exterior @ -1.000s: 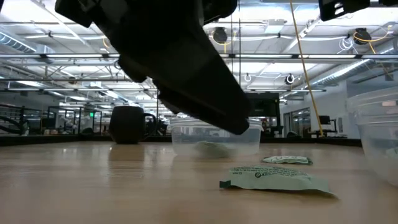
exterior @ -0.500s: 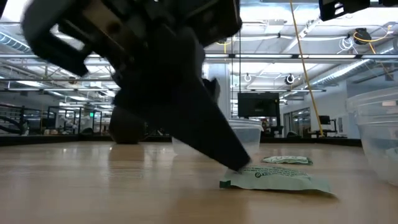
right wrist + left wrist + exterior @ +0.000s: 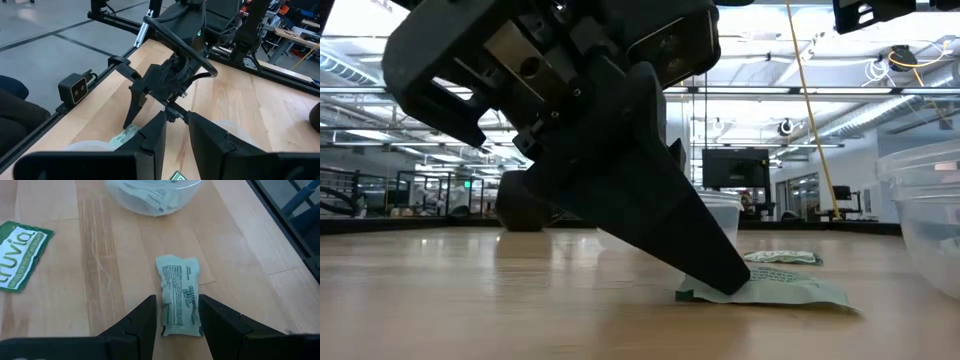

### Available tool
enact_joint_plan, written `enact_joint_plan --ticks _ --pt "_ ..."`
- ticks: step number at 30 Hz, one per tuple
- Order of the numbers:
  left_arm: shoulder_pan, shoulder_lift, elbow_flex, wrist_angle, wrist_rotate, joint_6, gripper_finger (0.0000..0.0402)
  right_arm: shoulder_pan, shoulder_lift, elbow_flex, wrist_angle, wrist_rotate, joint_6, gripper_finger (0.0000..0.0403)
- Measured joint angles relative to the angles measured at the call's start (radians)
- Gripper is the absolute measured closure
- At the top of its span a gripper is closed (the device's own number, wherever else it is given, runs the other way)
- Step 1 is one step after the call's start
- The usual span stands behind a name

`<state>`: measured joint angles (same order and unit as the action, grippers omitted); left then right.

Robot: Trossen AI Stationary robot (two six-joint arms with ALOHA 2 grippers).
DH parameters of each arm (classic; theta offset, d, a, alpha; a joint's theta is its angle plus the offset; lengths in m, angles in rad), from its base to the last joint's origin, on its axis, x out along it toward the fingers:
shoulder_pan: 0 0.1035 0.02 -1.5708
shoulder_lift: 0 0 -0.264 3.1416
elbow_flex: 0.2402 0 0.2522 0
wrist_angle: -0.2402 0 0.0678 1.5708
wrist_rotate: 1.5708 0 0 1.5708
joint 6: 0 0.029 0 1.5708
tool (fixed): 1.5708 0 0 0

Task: Pick and place Stevia / Truvia into bins
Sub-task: Put the stevia packet into the top transparent container

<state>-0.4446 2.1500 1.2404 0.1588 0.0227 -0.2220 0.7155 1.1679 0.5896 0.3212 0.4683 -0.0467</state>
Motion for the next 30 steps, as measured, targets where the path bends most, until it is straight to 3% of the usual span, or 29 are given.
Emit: enact_joint_plan --ticks 13,23,30 --pt "-0.002 0.001 0.001 -0.062 0.030 0.013 0.0254 0.000 0.000 0.000 -0.004 0.000 0.000 0.0326" --pt "0.012 -0.004 -0.002 -0.051 0.067 0.022 0.0384 0.000 0.000 0.000 -0.004 0.000 0.000 0.0326" --pt "0.016 -0.117 -0.010 -0.107 0.071 0.044 0.0371 0.000 0.000 0.000 -0.008 0.000 0.000 0.0326"
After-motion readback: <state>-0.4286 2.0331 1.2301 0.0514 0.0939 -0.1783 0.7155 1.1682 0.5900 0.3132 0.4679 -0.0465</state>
